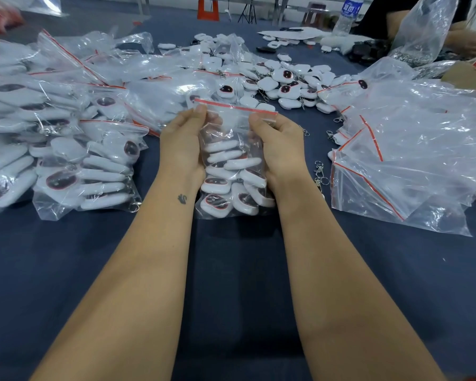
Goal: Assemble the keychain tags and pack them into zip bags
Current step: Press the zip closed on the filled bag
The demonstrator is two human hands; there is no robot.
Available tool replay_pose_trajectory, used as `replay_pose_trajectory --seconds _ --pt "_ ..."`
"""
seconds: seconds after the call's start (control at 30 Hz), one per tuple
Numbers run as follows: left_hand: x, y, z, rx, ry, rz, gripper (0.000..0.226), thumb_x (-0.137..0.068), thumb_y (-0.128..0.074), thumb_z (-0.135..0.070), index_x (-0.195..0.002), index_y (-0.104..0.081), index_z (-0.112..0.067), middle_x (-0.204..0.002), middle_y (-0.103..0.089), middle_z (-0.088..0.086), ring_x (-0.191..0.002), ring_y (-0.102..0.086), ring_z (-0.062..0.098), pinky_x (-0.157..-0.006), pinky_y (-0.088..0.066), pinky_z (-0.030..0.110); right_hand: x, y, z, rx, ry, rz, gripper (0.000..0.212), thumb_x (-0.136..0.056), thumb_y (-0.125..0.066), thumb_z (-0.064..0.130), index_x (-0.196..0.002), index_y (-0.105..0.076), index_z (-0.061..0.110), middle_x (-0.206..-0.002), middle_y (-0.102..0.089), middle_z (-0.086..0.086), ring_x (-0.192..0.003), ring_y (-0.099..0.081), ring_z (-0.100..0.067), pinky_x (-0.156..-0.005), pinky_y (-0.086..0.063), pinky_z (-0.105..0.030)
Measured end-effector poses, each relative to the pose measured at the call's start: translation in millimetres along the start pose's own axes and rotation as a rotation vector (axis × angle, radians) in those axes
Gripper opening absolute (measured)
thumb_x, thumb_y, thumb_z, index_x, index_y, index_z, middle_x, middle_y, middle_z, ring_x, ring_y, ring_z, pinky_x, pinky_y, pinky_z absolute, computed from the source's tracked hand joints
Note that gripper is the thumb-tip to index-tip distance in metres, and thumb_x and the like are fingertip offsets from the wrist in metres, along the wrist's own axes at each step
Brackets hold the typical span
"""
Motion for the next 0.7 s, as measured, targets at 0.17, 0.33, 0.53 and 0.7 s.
replay_pose_trajectory --seconds 0.17,0.33,0.53,0.7 --pt "2 -4 0 -0.025 0.075 0.033 0.009 -0.089 -0.068 -0.005 -0.081 -0.068 -0.001 -0.072 -0.070 0.008 -0.066 -0.064 0.020 -0.078 -0.057 0.037 1 -1 1 -0.075 -0.023 0.022 0.008 -0.088 -0.069 0.008 -0.081 -0.070 0.009 -0.082 -0.066 -0.014 -0.077 -0.061 -0.027 -0.085 -0.054 -0.048" --pt "6 -5 2 0.025 0.097 0.101 0.006 -0.087 -0.069 -0.004 -0.081 -0.069 -0.002 -0.073 -0.072 0.008 -0.067 -0.067 0.021 -0.077 -0.059 0.039 6 -2 3 -0.185 -0.110 0.128 0.017 -0.086 -0.070 0.004 -0.099 -0.068 -0.006 -0.104 -0.063 -0.034 -0.091 -0.060 -0.037 -0.098 -0.047 -0.061" --pt "7 -5 0 -0.007 0.086 0.139 0.006 -0.084 -0.073 -0.008 -0.081 -0.069 -0.004 -0.072 -0.073 0.007 -0.063 -0.068 0.020 -0.063 -0.059 0.032 11 -4 7 -0.152 -0.073 0.113 0.001 -0.085 -0.070 0.004 -0.085 -0.071 0.004 -0.098 -0.066 -0.027 -0.088 -0.063 -0.035 -0.091 -0.051 -0.058" --pt "12 -7 -2 -0.019 0.040 0.207 0.010 -0.078 -0.074 -0.001 -0.083 -0.070 -0.009 -0.075 -0.075 0.006 -0.066 -0.071 0.018 -0.061 -0.059 0.030 13 -6 7 -0.170 -0.065 0.167 0.019 -0.089 -0.066 0.003 -0.104 -0.066 -0.009 -0.109 -0.065 -0.035 -0.089 -0.065 -0.038 -0.080 -0.055 -0.045"
Point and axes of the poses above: each hand's wrist, its own x-axis away from the middle knuckle, its own y-axis out of the back of the hand, z = x × y, the point moved 2 cm from there along -x, towards the middle knuckle
